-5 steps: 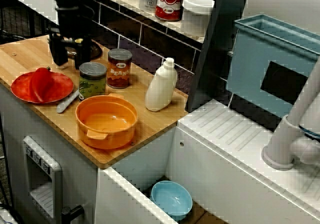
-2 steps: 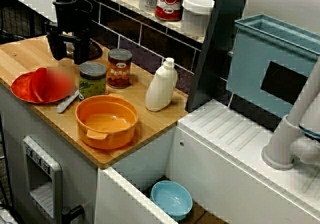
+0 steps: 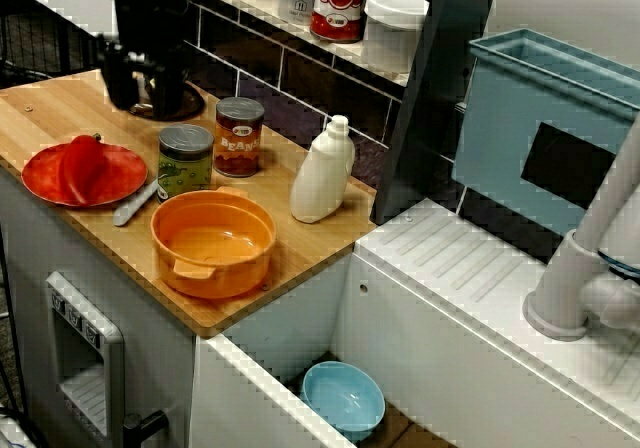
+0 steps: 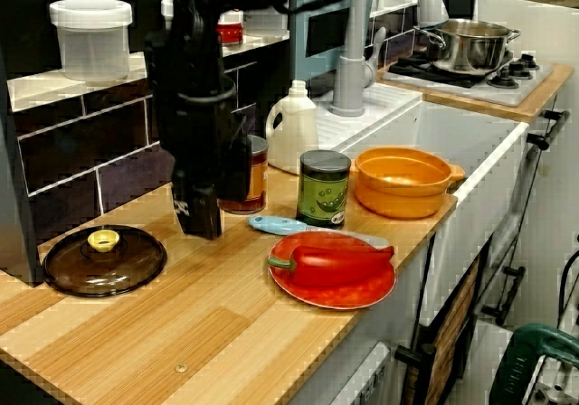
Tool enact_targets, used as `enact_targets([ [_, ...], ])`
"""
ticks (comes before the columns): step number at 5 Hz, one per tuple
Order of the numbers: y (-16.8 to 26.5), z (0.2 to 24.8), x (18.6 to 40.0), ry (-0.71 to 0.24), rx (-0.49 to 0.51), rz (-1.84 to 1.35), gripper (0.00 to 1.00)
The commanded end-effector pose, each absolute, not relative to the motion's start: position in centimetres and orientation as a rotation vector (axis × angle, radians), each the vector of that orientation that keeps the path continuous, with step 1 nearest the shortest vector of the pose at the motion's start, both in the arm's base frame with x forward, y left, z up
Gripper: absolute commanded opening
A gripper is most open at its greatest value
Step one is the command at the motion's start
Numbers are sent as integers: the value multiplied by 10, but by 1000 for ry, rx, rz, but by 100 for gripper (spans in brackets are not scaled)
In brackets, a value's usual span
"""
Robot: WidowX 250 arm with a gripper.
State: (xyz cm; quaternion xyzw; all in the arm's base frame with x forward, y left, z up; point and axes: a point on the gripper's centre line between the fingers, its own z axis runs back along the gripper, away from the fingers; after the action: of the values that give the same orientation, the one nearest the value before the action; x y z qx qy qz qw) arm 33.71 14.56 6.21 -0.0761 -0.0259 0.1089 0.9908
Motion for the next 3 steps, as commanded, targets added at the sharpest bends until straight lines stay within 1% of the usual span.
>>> enact_targets([
  [1,146,90,349,-110,-129,184,100],
  [2,143,85,347,-106,-131,181,14],
  [3,140,82,348,-95,-143,183,0],
])
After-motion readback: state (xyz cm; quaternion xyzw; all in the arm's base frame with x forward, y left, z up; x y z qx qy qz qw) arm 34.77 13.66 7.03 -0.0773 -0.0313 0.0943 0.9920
